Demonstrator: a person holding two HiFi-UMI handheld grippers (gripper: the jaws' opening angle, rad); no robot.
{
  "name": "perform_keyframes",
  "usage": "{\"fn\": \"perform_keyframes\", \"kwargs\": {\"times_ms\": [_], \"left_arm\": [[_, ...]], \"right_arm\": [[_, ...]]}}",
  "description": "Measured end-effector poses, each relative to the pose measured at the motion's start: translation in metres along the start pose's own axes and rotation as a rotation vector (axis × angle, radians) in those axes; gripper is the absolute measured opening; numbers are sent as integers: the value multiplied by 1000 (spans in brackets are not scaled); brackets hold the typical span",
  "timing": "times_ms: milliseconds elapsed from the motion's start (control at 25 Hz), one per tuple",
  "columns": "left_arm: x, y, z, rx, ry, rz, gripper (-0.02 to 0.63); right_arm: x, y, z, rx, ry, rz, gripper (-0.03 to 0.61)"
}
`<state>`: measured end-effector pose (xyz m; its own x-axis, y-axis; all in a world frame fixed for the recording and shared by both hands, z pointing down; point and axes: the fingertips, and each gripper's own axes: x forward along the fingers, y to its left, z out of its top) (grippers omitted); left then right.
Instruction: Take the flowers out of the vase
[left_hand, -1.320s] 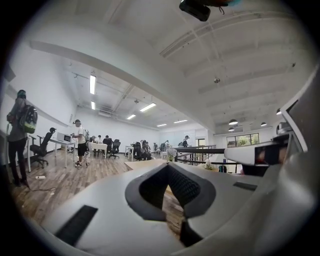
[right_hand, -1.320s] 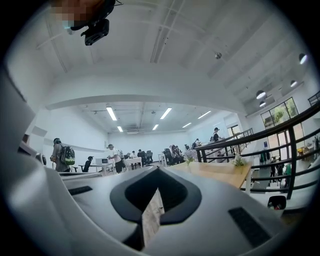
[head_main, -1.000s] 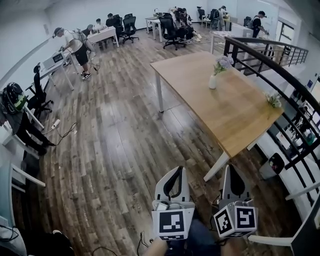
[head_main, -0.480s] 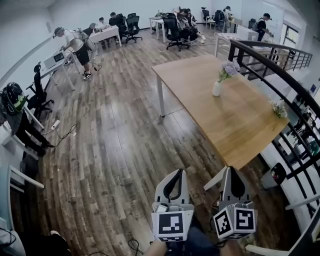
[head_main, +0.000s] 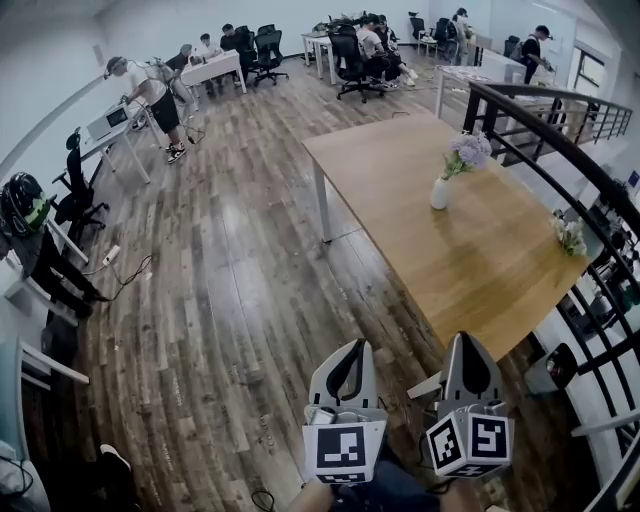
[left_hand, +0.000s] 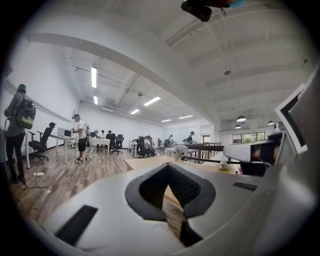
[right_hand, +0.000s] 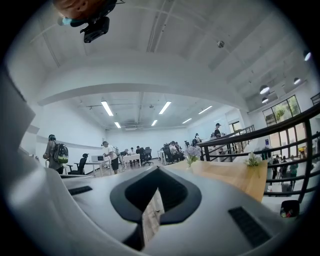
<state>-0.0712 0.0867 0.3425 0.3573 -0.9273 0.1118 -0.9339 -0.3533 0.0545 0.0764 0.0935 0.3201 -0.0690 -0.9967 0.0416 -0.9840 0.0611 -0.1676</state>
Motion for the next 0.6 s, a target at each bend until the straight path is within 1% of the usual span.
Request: {"fn": "perform_keyframes", "kwargs": {"times_ms": [120, 400, 600], "left_arm": [[29, 2, 0, -1, 2, 4, 35], [79, 4, 10, -6, 12, 11, 35], [114, 9, 19, 18, -38, 31, 35]], "right_arm": [[28, -15, -2, 25, -10, -7, 12], [83, -31, 13, 26, -19, -2, 12], [117, -42, 15, 33, -19, 18, 13]]}}
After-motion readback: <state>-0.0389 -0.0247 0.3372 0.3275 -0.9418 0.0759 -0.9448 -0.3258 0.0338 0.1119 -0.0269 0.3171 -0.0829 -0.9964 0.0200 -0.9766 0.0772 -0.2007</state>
